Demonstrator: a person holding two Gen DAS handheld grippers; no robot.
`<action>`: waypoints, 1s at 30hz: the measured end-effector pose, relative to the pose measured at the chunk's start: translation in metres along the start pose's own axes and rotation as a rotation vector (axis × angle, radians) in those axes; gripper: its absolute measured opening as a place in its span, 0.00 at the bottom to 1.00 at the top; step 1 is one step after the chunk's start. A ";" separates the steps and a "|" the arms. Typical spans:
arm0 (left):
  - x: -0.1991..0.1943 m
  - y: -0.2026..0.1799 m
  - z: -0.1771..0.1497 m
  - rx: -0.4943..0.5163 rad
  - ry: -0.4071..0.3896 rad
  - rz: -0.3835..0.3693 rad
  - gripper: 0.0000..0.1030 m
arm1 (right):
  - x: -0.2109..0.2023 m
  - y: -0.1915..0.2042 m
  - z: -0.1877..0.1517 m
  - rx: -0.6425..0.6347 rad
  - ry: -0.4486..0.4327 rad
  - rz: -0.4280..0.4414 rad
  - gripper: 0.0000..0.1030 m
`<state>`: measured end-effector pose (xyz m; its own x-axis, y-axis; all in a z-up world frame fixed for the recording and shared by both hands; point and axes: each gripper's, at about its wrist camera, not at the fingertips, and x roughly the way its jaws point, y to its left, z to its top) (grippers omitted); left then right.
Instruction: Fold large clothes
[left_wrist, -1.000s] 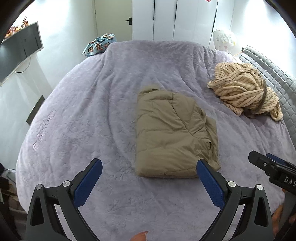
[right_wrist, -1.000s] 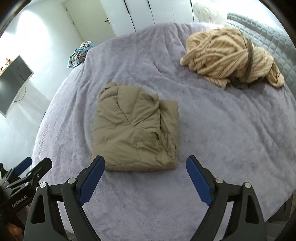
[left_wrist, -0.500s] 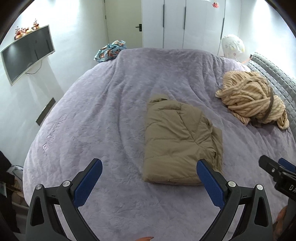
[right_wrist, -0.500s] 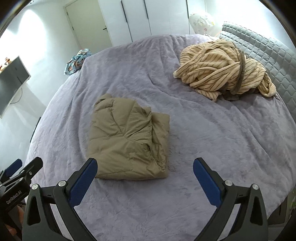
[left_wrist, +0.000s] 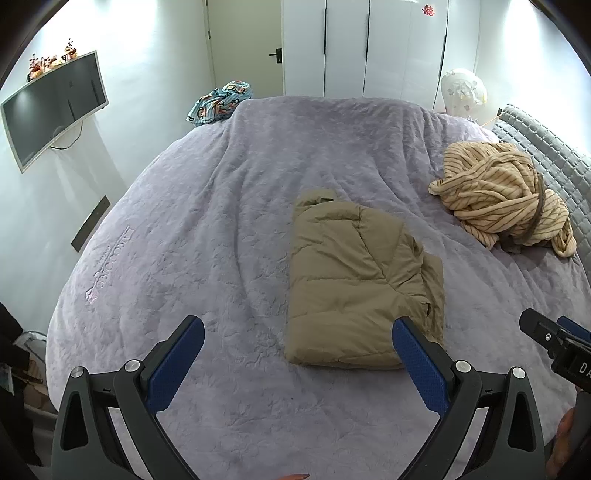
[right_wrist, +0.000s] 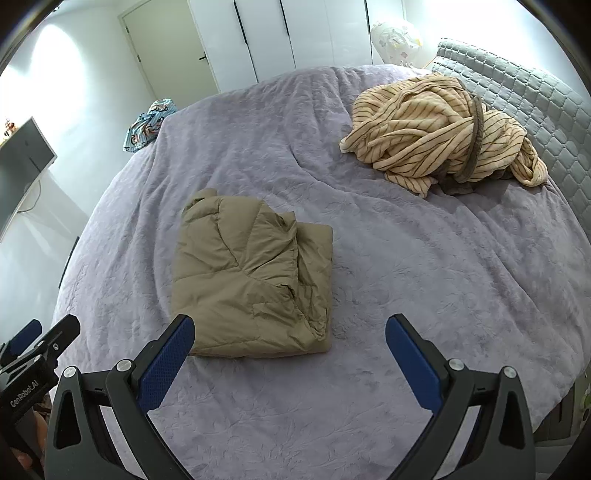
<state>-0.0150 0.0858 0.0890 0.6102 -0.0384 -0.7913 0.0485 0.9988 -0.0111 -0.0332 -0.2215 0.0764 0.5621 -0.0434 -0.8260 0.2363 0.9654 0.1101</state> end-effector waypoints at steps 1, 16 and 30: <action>0.000 0.000 0.000 0.000 0.002 0.000 0.99 | 0.000 0.000 0.000 0.000 0.001 -0.001 1.00; 0.002 0.001 0.002 -0.004 0.007 0.004 0.99 | 0.002 0.000 -0.004 0.000 0.008 0.004 1.00; 0.007 0.000 0.003 -0.004 0.014 0.003 0.99 | 0.002 0.001 -0.003 0.002 0.010 0.003 1.00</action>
<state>-0.0083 0.0855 0.0855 0.5996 -0.0348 -0.7995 0.0436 0.9990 -0.0108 -0.0344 -0.2194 0.0731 0.5550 -0.0377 -0.8310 0.2360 0.9651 0.1138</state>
